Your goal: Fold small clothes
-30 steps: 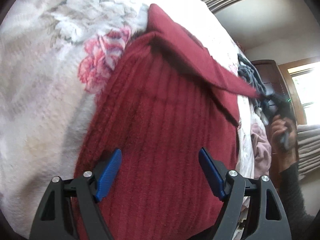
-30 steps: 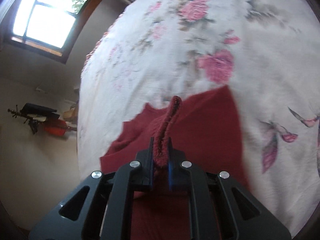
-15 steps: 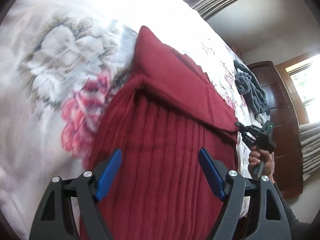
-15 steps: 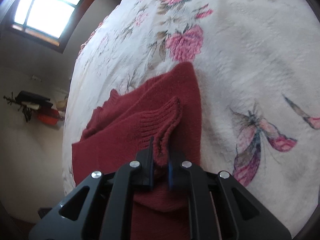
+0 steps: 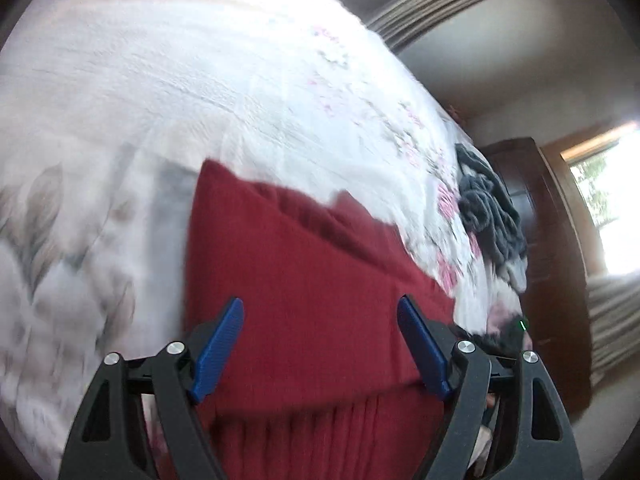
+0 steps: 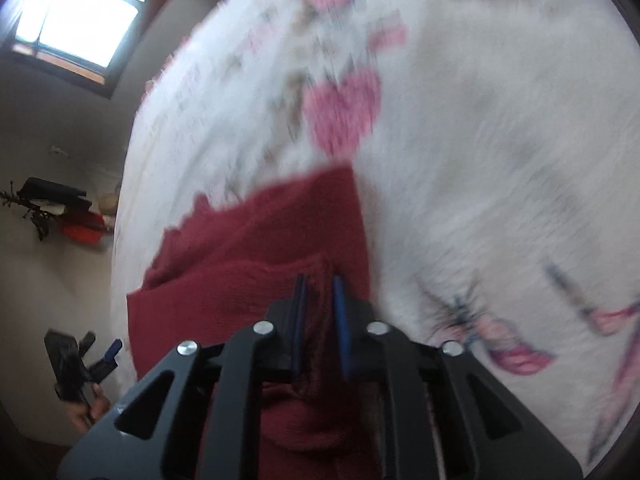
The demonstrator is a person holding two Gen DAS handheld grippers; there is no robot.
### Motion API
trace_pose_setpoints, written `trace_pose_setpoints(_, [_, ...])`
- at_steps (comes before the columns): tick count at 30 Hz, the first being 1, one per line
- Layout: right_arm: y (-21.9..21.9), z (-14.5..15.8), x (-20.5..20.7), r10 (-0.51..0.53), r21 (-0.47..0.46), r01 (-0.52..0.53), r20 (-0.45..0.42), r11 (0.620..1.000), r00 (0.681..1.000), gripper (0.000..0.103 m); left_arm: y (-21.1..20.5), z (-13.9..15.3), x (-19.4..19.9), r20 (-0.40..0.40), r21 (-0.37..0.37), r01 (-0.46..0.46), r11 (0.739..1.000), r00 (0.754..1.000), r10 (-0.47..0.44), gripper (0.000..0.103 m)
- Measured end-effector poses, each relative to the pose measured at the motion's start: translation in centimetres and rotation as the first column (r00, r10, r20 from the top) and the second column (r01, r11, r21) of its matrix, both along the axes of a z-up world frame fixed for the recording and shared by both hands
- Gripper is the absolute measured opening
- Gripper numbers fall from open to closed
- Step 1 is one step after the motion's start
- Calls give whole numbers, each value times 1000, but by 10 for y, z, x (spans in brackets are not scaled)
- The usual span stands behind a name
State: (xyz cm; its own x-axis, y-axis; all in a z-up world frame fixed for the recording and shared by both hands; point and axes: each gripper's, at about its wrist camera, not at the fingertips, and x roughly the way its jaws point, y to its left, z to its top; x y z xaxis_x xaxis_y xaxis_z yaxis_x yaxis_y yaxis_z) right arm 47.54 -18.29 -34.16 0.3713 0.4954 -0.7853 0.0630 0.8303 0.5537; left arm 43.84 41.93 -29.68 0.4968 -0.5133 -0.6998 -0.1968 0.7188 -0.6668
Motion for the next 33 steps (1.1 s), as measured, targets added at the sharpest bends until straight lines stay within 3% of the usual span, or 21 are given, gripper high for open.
trace_pose_setpoints(2, [-3,16,-7,-6,33,3,75,999,997,18,1,-5,19,-11,5,21,1000,1000,-21,79])
trace_pose_setpoints(4, [4,22,-11,52,80,-60,101,995,994,17,-2,-14,31,-33,33,46,998,998,-44,79])
trace_pose_setpoints(7, [17,-1,-4,130,58,-131,20,990,991,17,1,-44,49,-121,63,52,997,992,-44,79])
trace_pose_setpoints(9, [13,-23,0,127,23,-125,-49,992,991,3,2,-58,52,-154,97,57,994,987,-42,75])
trace_pose_setpoints(11, [8,-27,-1,115,34,-113,-53,993,992,0,4,-57,52,-158,103,55,993,987,-38,70])
trace_pose_setpoints(13, [5,-17,-6,107,61,-105,-28,993,994,7,2,-36,42,-112,107,66,992,992,-54,69])
trace_pose_setpoints(17, [15,-1,-27,166,124,-166,18,978,986,7,-6,-12,4,-16,2,158,987,987,-158,69])
trace_pose_setpoints(20, [20,-22,-31,169,88,-165,-40,982,985,0,-16,-39,-15,-95,20,198,980,976,-195,68])
trace_pose_setpoints(22, [15,-28,-33,140,103,-134,-54,986,989,0,-10,-47,-24,-118,42,167,985,980,-161,53])
trace_pose_setpoints(25, [23,0,-47,150,107,-150,16,983,989,11,-17,-19,-42,-16,-6,194,981,981,-194,58])
trace_pose_setpoints(27, [27,2,-51,172,98,-173,20,980,985,14,-26,-21,-47,-39,57,237,970,971,-235,65])
trace_pose_setpoints(28, [31,-8,-53,187,67,-185,-20,981,982,19,-28,-31,-46,-81,86,251,964,966,-245,70])
trace_pose_setpoints(31, [33,-32,-52,169,39,-167,-84,985,982,3,-24,-45,-52,-123,99,225,969,969,-212,64])
trace_pose_setpoints(33, [30,-19,-56,144,31,-142,-92,989,985,8,-22,-24,-67,-99,89,195,977,978,-186,67])
